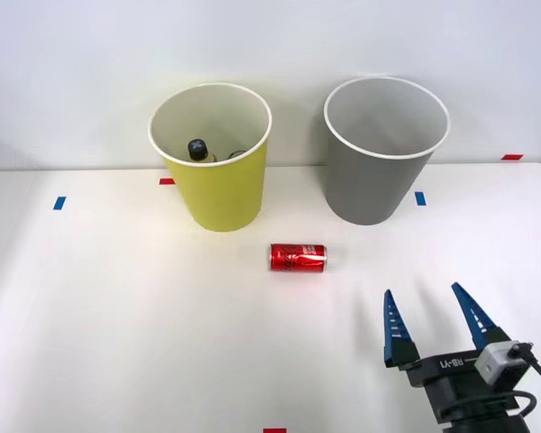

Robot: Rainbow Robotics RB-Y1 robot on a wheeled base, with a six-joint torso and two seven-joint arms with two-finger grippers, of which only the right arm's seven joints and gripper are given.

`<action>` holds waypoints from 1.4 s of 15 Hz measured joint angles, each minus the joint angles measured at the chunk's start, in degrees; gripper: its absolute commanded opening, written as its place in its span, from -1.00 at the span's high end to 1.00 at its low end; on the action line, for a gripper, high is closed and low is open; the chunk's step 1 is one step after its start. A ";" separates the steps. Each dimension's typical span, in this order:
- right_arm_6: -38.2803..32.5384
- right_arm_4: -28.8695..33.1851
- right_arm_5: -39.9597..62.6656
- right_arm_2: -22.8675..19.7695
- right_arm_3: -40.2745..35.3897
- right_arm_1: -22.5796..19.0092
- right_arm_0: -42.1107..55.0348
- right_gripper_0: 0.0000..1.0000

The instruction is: Put cans in the gray bin, plastic bottles in the light green bin

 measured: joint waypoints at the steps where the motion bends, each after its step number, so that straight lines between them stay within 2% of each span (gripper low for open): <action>1: -2.36 1.50 -1.23 -0.24 0.00 0.76 1.41 -1.00; 4: -3.29 2.13 -4.60 0.26 0.54 1.81 4.34 -1.00; 7: -1.78 2.19 -12.14 0.52 7.45 2.27 2.74 -1.00; 12: 10.16 2.19 -14.31 0.68 9.40 1.96 2.50 -1.00; 14: 13.07 -0.17 -14.48 1.27 9.41 0.54 3.09 -1.00; 18: 19.12 -8.91 -15.37 5.22 9.42 -3.78 4.43 -1.00; 21: 19.02 -9.07 -15.85 5.42 9.42 -3.33 5.71 -1.00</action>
